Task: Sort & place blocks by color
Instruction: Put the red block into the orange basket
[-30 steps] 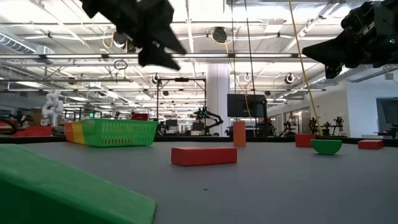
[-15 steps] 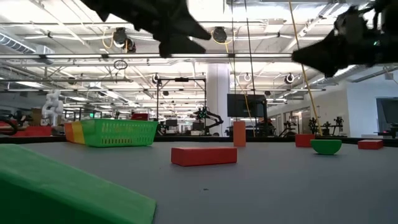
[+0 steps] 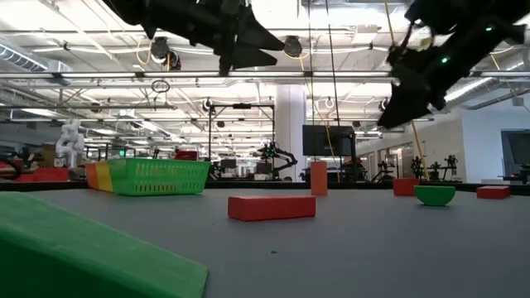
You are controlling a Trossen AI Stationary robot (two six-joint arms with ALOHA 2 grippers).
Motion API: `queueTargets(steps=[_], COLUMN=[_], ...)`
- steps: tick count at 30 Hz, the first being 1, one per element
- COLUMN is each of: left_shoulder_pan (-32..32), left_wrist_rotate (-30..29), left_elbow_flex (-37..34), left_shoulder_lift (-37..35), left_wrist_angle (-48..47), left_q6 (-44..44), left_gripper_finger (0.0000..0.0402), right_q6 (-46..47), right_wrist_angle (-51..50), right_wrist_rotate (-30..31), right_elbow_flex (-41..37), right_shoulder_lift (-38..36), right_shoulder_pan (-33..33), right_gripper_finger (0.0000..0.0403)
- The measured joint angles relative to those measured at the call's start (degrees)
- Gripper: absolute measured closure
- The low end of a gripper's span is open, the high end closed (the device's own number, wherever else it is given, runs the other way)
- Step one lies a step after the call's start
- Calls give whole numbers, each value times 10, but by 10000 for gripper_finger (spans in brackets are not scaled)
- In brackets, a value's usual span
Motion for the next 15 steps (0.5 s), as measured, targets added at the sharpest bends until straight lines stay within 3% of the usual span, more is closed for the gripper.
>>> queueTargets(steps=[3, 8, 15], left_shoulder_pan=[-5, -24, -55], left_wrist_rotate=[1, 1, 1], left_elbow_flex=[0, 0, -1], left_shoulder_lift=[-5, -18, -37], left_wrist_angle=[-16, -59, -82], left_q6=[8, 24, 26], left_gripper_finger=[160, 160, 160], right_q6=[48, 113, 183], right_wrist_angle=[-48, -87, -143], right_wrist_rotate=[-4, -86, -90], right_elbow_flex=[34, 42, 42], right_shoulder_lift=[47, 106, 155], right_shoulder_pan=[-15, -35, -42], right_gripper_finger=[200, 198, 203])
